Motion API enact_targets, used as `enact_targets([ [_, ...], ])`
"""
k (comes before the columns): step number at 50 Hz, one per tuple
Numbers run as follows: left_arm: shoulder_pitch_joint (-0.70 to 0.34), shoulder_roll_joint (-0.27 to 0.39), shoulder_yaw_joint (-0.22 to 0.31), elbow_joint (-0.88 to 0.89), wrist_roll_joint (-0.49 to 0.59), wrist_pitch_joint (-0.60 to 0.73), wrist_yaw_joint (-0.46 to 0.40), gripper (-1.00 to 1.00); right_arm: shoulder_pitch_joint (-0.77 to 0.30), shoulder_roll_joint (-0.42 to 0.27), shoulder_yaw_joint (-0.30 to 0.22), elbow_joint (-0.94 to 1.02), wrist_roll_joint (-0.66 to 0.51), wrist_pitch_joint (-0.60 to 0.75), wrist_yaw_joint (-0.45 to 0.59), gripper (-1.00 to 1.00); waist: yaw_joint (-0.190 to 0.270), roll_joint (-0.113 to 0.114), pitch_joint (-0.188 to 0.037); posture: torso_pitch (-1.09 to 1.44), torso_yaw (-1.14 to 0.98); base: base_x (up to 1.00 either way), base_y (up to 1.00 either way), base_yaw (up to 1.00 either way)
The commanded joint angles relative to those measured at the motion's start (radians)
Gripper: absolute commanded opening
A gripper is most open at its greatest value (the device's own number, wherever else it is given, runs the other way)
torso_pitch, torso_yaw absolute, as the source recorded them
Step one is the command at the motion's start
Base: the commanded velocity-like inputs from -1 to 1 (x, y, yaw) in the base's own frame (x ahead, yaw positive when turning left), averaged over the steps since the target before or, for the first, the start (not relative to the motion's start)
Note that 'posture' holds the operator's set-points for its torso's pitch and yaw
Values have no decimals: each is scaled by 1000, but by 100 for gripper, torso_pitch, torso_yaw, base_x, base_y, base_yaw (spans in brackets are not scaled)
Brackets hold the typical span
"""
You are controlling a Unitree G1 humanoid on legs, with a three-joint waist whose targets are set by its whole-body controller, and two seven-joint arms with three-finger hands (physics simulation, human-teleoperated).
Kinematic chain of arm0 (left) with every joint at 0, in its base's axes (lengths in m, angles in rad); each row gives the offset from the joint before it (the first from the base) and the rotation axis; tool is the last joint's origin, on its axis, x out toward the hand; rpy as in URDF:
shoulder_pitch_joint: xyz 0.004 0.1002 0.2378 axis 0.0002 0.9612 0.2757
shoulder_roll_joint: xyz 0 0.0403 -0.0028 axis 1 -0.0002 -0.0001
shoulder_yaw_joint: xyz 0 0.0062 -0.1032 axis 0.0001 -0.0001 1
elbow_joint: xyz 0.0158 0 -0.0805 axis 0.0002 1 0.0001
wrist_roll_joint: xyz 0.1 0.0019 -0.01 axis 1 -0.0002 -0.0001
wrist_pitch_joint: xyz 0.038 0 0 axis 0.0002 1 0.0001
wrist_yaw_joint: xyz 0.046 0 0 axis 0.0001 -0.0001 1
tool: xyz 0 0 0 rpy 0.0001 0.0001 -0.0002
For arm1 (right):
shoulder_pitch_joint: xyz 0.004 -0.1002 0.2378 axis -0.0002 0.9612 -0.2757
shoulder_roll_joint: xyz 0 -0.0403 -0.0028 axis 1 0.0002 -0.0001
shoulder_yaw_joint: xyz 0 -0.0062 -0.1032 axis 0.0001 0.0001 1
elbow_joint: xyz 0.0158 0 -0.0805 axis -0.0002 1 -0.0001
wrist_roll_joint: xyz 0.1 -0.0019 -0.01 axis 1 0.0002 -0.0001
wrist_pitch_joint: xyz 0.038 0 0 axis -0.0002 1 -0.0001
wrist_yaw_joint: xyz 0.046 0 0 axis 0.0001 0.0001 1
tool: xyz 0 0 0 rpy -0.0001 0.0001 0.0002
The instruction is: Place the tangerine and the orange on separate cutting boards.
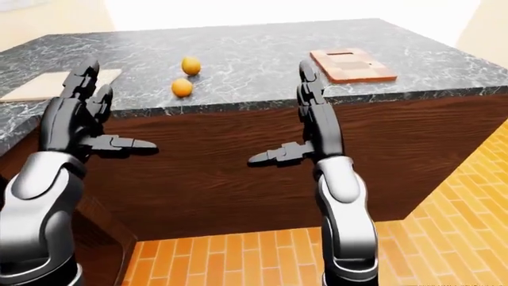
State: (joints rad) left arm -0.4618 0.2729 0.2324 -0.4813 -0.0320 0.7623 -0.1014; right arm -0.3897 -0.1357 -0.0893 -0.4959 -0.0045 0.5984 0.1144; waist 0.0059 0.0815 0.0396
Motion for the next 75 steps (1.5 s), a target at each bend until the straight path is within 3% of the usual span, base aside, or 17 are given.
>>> enact_targets([
  [1, -22, 0, -12, -35, -2, -28, 1, 100, -22, -11, -24, -36, -8, -29, -5, 100, -2, -2, -12, 0, 0, 2, 0, 0],
  [4, -24, 0, -11, -38, -2, -24, -1, 100, -24, -13, -21, -39, -16, -29, 2, 100, -10, -23, -22, 0, 0, 0, 9, 0],
  [9, -20, -1, -13, -40, 1, -25, -2, 100, -21, -10, -20, -36, -25, -37, 3, 100, 2, -147, -29, 0, 0, 0, 23, 0],
  [15, -26, 4, -9, -48, 2, -14, -3, 100, -24, -9, -21, -40, -21, -35, 6, 100, -14, -116, -44, 0, 0, 0, 21, 0],
  [21, -29, 0, -13, -38, 5, -20, -2, 100, -31, -10, -18, -36, -24, -35, 11, 100, -13, 38, -46, 0, 0, 0, 11, 0],
  [22, -32, 1, -13, -38, 5, -17, -2, 100, -32, -9, -16, -37, -25, -33, 11, 100, -8, -8, -41, 0, 0, 0, 16, 0],
  [31, -30, 2, -12, -42, 7, -16, -1, 100, -23, -7, -17, -46, -26, -39, 17, 100, -8, -84, -31, 0, 0, 0, 16, 0],
  [34, -29, 1, -13, -44, 8, -17, -2, 100, -20, -6, -16, -53, -26, -40, 19, 100, -8, -165, -45, 0, 0, 2, 19, 0],
  [35, -28, 1, -13, -46, 8, -16, -2, 100, -19, -6, -19, -53, -24, -40, 20, 100, -18, -120, -27, 0, 0, 6, 25, 0],
  [43, -23, 2, -10, -51, 10, -16, -5, 100, -6, -3, -21, -55, -19, -49, 19, 100, -14, -92, -19, 0, 0, 7, 26, 0],
  [48, -22, 4, -7, -62, 10, -6, -6, 100, -2, -4, -19, -60, -21, -48, 21, 100, -20, 43, -43, 0, 0, 7, 26, 0],
  [49, -22, 4, -8, -60, 11, -7, -5, 100, -2, -4, -19, -62, -21, -48, 21, 100, -16, -13, -29, 0, 0, 7, 26, 0],
  [58, -25, 2, -10, -56, 15, -10, -5, 100, -3, -3, -18, -62, -23, -50, 26, 100, -10, -83, -1, 0, 0, 16, 26, 0],
  [62, -33, 0, -15, -57, 15, -3, -5, 100, -11, -4, -17, -69, -21, -40, 28, 100, -8, -168, -19, 0, 0, 30, 26, 0],
  [70, -41, 2, -17, -51, 17, -2, -6, 100, -15, -4, -15, -66, -18, -45, 27, 100, -23, -51, 0, 0, 0, 34, 8, 0],
  [72, -42, 2, -16, -52, 16, -1, -7, 100, -14, -5, -18, -67, -17, -44, 28, 100, -21, 22, -27, 0, 0, 35, 6, 0],
  [75, -38, 2, -15, -53, 17, -3, -8, 100, -10, -5, -16, -68, -19, -49, 28, 100, -6, -2, -7, 0, 0, 34, 5, 0],
])
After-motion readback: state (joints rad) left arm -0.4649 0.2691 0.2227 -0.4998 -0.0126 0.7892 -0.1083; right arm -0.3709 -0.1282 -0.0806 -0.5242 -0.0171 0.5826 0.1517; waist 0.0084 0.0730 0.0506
